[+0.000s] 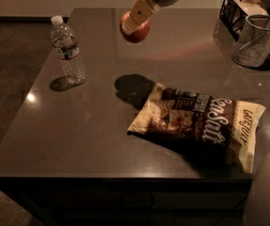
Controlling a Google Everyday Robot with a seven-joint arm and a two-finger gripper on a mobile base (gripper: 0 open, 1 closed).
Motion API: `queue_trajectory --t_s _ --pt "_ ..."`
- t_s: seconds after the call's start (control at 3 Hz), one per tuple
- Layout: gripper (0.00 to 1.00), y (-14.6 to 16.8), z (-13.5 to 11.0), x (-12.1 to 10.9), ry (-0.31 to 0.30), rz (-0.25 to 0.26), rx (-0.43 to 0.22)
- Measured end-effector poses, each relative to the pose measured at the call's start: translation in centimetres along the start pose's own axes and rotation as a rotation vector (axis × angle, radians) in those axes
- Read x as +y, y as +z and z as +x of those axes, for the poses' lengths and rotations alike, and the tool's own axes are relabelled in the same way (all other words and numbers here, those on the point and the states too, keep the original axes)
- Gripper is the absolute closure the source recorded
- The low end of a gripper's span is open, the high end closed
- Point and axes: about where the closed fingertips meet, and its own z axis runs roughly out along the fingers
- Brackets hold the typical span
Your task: Pick apple
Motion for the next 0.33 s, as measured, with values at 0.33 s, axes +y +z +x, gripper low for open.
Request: queue_trajectory --t_s 0.33 --pt "1.0 -0.05 -0.07 0.08 0.0 -0.001 -0.002"
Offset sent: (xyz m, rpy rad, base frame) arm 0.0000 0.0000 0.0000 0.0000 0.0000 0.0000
